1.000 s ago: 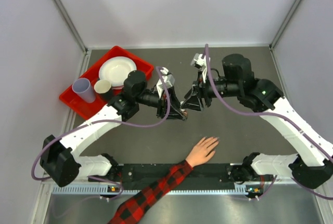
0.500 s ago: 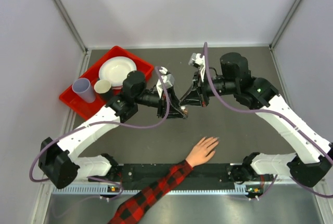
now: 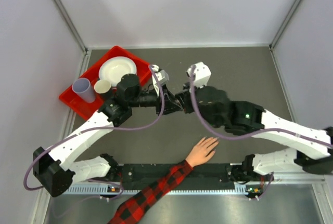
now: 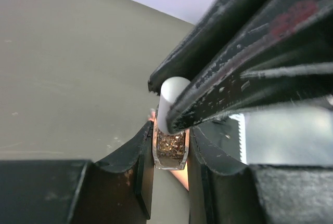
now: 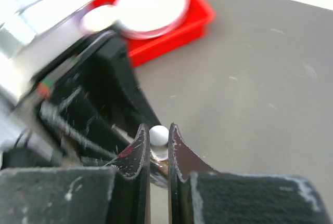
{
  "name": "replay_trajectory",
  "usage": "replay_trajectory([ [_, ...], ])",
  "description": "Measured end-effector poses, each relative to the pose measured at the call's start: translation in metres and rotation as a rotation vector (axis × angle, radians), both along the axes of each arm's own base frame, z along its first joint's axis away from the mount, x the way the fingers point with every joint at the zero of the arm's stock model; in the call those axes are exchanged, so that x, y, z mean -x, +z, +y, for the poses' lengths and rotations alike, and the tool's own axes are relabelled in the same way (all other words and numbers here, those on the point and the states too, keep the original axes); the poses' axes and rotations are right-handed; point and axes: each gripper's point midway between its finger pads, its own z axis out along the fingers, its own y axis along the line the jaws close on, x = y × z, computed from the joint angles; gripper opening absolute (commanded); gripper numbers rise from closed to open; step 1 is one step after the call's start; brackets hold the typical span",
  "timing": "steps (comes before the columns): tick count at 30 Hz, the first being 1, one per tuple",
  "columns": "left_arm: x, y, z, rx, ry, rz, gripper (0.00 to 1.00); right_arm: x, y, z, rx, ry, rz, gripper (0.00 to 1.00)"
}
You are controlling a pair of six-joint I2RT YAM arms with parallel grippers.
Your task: Paint the nails
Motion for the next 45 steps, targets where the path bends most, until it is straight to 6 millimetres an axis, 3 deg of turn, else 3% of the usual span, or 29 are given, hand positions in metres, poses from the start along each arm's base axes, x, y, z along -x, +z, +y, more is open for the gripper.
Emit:
replay_trajectory([
  [5, -0.012, -0.005, 0.005, -0.021, 0.084, 0.005, 0.0, -0.012, -0.005, 0.002, 0.037, -0.286, 0.006, 0.02],
  [6, -0.013, -0.008, 0.005, -0.026, 0.087, 0.01, 0.0, -0.012, -0.008, 0.001, 0.036, -0.308, 0.01, 0.07],
  [7, -0.013, -0.01, 0.004, -0.03, 0.088, 0.014, 0.0, -0.012, -0.01, 0.0, 0.033, -0.32, 0.014, 0.23],
  [9, -0.013, -0.01, 0.003, -0.027, 0.08, 0.011, 0.0, -0.012, -0.009, -0.001, 0.017, -0.332, 0.02, 0.35],
  [10, -0.02, -0.008, 0.004, -0.024, 0.116, -0.001, 0.0, -0.009, -0.01, 0.0, 0.025, -0.311, 0.026, 0.51],
  [13, -0.05, -0.009, 0.015, -0.02, 0.224, -0.016, 0.0, 0.009, -0.012, 0.001, 0.066, -0.205, 0.034, 0.69],
  [16, -0.055, -0.013, 0.013, -0.017, 0.193, -0.005, 0.0, 0.02, -0.004, -0.002, 0.075, -0.053, 0.05, 0.76],
  [21, -0.029, -0.015, -0.004, 0.012, -0.02, 0.052, 0.0, 0.012, 0.016, -0.029, 0.02, 0.136, 0.063, 0.75],
  [25, -0.006, -0.004, -0.007, 0.058, -0.163, 0.07, 0.0, 0.006, 0.028, -0.044, -0.013, 0.279, 0.063, 0.69],
  [32, 0.021, 0.013, -0.005, 0.109, -0.318, 0.062, 0.0, 0.013, 0.019, -0.018, -0.057, 0.604, 0.148, 0.5],
  [37, 0.029, 0.017, -0.004, 0.117, -0.363, 0.065, 0.0, 0.017, 0.007, -0.004, -0.081, 0.737, 0.219, 0.45],
  [42, 0.032, 0.017, -0.004, 0.118, -0.377, 0.066, 0.0, 0.022, 0.009, 0.001, -0.101, 0.803, 0.227, 0.36],
  [45, 0.034, 0.019, -0.003, 0.121, -0.387, 0.059, 0.0, 0.022, 0.012, 0.002, -0.111, 0.817, 0.213, 0.19],
])
